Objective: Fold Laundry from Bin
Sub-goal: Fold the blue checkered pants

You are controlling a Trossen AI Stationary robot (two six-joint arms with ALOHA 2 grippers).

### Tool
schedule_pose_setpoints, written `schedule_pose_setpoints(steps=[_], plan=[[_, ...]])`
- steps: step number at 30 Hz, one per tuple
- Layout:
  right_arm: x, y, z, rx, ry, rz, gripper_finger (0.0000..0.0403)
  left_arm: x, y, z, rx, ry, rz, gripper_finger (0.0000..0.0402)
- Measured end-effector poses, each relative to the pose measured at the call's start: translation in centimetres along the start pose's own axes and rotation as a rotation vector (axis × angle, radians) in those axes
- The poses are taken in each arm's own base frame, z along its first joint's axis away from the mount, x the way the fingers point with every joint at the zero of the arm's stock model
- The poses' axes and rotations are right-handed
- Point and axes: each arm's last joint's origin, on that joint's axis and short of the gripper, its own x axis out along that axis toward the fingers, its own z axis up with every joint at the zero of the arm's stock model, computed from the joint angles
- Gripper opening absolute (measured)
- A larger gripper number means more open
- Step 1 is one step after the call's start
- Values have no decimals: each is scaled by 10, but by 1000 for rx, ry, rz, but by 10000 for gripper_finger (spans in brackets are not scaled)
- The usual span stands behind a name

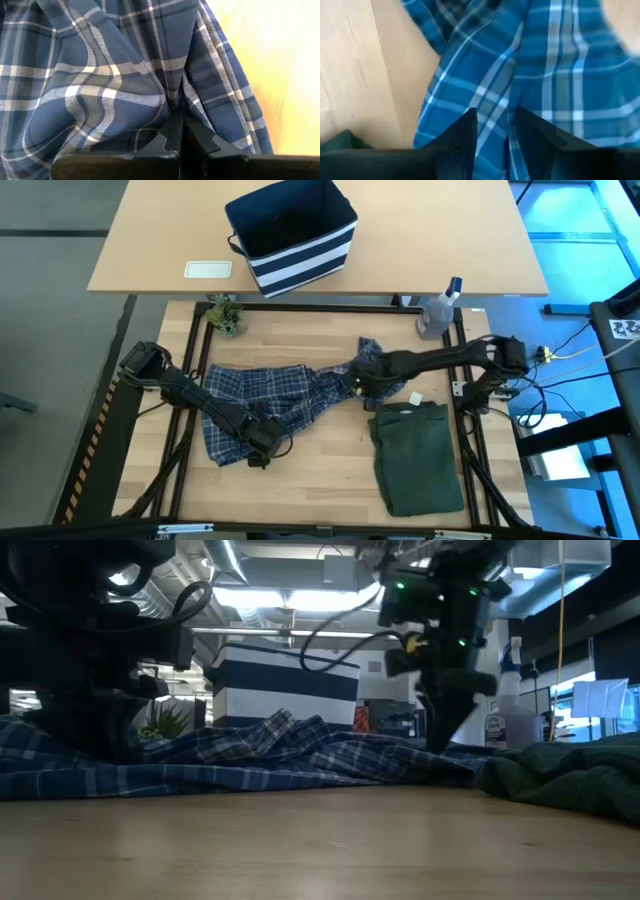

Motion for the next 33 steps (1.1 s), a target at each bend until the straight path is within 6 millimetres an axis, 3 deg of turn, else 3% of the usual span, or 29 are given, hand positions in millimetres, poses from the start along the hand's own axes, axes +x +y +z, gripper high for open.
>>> schedule_pose_setpoints(steps=[3,12,17,28,31,33], plan=[[2,13,-7,21,-13,-8,127,0,0,0,0,-9,11,1],[-22,43,0,50,-174,-78,127,2,2,1,3,-38,62,1],[-17,53,-3,32,-163,-163,131,2,2,1,2,-46,68,1],[15,57,-9,67,-24,-277,255,2,2,2,-6,-57,63,1],[17,54,-16,100,40,-369,267,2,1,2,-5,-57,61,1],[16,51,-23,100,87,-429,254,2,1,2,-4,-57,62,1]])
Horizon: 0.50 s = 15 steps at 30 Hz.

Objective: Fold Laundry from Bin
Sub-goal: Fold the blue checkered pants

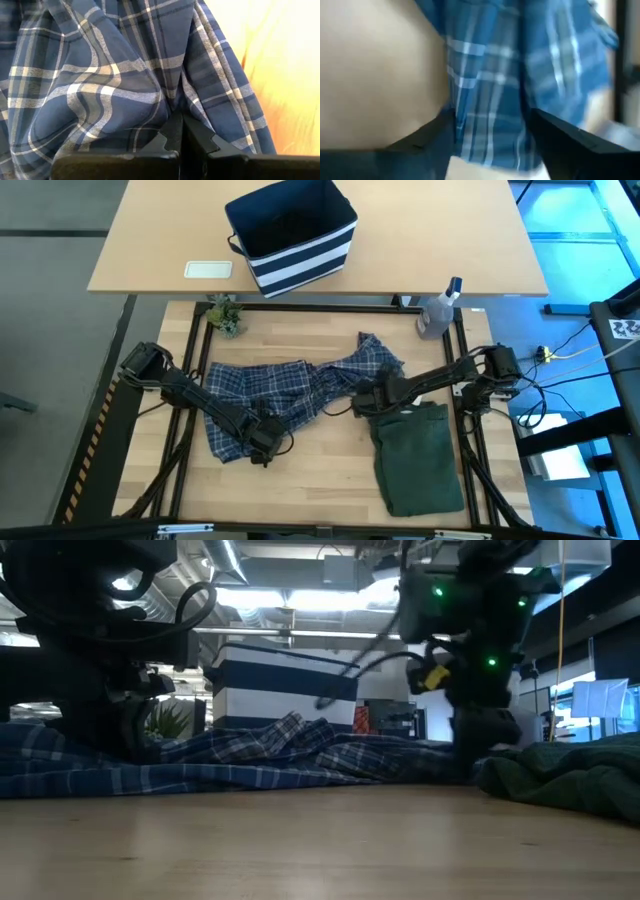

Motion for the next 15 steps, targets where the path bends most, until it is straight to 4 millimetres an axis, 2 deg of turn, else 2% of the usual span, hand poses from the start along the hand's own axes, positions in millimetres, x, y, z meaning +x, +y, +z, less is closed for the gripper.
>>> schedule_pose_setpoints(steps=[3,8,9,13,15], plan=[[0,-5,-6,-19,44,-63,196,0,0,0,0,1,-2,1],[2,-17,-7,-26,75,-103,33,0,0,0,-1,1,-3,1],[1,-21,-6,-31,75,-110,18,0,0,0,-1,1,-4,1],[-7,-45,1,-5,43,-152,21,0,-1,0,-2,-2,-12,1],[-15,-60,7,17,7,-182,10,-1,-2,-1,2,-3,-13,1]])
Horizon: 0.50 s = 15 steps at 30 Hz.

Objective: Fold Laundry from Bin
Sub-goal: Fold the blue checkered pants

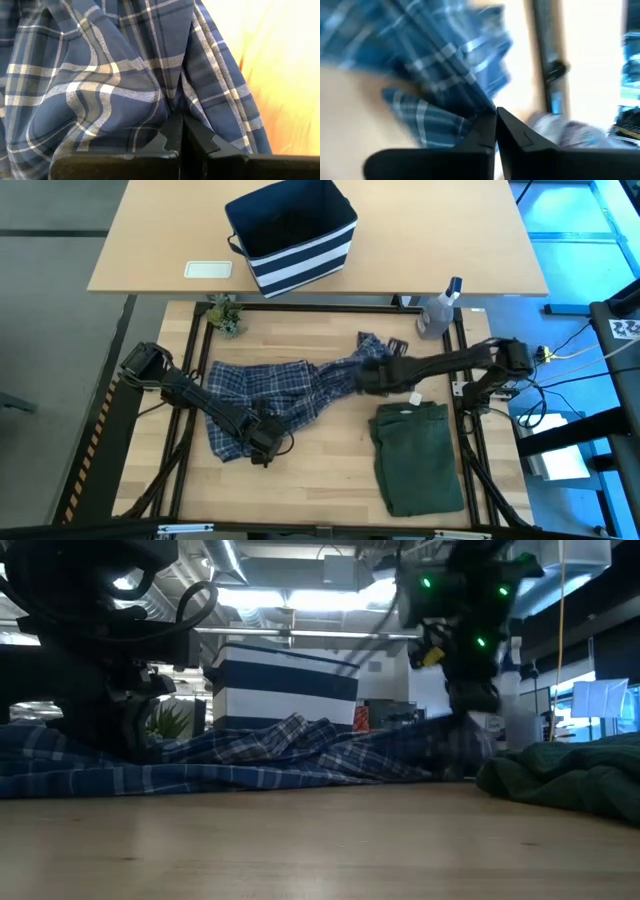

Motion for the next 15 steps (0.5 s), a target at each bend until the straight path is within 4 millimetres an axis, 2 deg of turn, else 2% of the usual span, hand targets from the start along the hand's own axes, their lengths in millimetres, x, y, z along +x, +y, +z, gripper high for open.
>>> schedule_pose_setpoints(steps=[7,11,15], plan=[[-11,-61,29,33,-87,-82,5,0,-1,0,4,-1,-4,1],[-2,-85,45,28,-140,-57,6,0,-1,0,4,-1,-5,1],[11,-99,51,10,-169,16,3,0,-1,0,2,-1,-6,1]])
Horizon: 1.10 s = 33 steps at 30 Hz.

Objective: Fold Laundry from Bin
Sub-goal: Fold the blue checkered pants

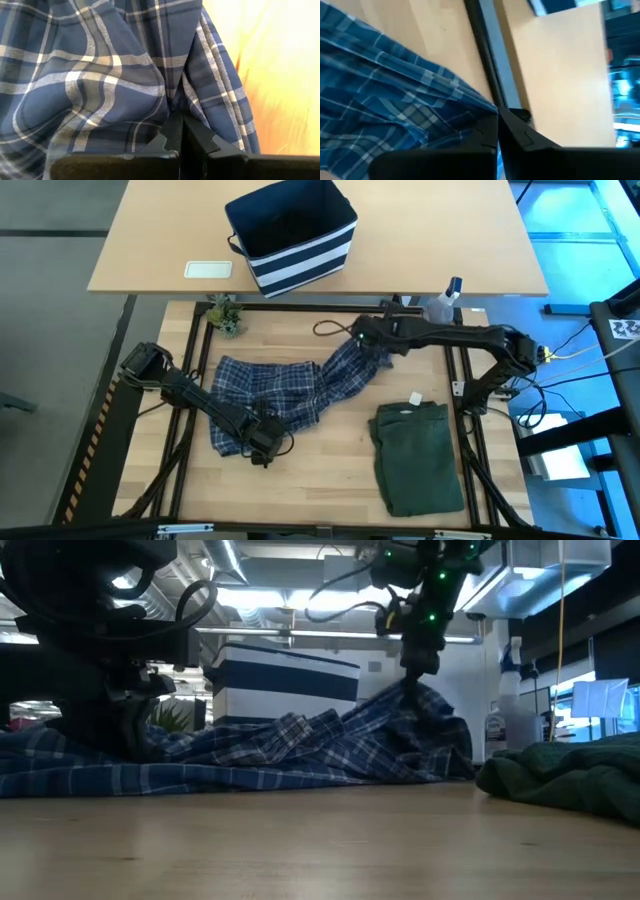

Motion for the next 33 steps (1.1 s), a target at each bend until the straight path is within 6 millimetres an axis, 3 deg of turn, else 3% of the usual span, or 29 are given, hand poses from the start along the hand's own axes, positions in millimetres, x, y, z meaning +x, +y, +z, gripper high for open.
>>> schedule_pose_setpoints(steps=[7,15,25,29,33], plan=[[2,1,-9,-45,68,65,2,-1,3,-5,-71,55,38,1],[1,-5,-8,-52,96,-156,1,-1,5,-8,-63,71,67,1],[14,-20,-15,-29,139,-78,3,-1,6,-8,-62,75,71,1],[14,-18,-16,-102,144,-39,32,-1,6,-8,-62,76,71,1],[13,-16,-19,-113,158,34,91,-1,6,-8,-64,76,72,1]])
